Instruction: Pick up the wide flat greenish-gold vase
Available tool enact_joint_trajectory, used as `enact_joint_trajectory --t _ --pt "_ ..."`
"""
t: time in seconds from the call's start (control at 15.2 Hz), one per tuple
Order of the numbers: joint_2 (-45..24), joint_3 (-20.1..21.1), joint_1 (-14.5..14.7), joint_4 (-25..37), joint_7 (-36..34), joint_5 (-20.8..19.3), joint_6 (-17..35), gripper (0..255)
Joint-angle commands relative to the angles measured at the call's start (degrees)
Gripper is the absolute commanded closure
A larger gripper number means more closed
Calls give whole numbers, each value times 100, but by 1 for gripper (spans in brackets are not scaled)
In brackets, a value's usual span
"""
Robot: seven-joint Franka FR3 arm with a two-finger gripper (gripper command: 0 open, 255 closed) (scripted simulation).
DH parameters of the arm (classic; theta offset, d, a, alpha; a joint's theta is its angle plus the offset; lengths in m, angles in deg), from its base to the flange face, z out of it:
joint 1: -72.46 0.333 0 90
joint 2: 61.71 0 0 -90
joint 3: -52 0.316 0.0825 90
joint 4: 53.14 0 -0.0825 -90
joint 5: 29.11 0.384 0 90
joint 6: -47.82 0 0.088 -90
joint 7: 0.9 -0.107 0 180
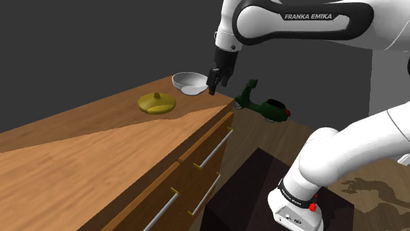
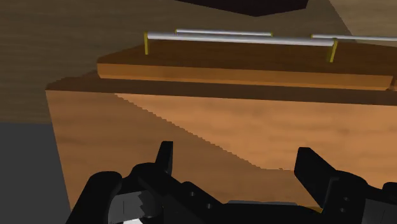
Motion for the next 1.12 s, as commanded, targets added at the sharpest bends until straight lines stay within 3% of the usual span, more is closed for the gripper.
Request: enact_joint_trajectory --t 0.0,0.46,0.99,1.06 --pt "-383 195 25 283 -237 14 119 0" --pt "-1796 750 64 1529 -987 -223 324 0" --pt "-3567 1212 308 3408 -1863 -902 137 0" --pt "-3560 1204 311 3323 -1868 -901 216 0"
